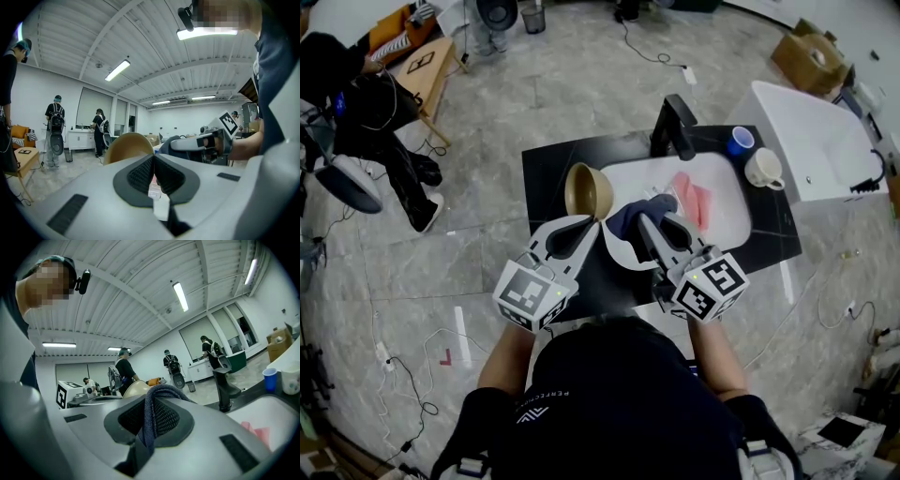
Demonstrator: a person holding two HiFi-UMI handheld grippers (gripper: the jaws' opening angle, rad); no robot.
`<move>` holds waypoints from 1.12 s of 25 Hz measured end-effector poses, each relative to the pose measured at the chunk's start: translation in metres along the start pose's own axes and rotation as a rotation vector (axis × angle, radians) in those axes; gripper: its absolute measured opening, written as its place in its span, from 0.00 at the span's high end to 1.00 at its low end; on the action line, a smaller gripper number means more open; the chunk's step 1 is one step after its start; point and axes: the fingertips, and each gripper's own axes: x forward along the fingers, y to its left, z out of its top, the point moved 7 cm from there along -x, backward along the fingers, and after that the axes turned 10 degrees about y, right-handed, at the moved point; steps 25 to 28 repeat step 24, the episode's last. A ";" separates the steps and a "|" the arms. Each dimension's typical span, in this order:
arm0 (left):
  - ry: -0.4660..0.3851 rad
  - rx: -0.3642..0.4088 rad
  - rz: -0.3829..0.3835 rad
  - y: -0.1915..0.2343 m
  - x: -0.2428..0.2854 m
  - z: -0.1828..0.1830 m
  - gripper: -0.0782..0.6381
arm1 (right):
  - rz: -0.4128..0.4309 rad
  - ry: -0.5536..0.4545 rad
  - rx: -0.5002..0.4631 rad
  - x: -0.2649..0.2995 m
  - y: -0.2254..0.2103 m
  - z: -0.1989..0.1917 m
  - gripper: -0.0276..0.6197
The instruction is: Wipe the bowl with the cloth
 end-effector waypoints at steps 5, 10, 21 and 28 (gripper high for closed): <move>0.016 -0.015 -0.003 -0.002 0.003 -0.007 0.87 | -0.018 0.022 0.012 0.000 -0.005 -0.008 0.88; 0.029 -0.025 -0.009 -0.003 0.006 -0.011 0.87 | -0.031 0.046 0.019 0.000 -0.009 -0.011 0.88; 0.041 -0.031 -0.012 -0.001 0.011 -0.011 0.87 | -0.032 0.062 0.024 0.002 -0.012 -0.012 0.88; 0.043 -0.030 -0.015 0.000 0.013 -0.010 0.87 | -0.030 0.062 0.021 0.004 -0.013 -0.012 0.88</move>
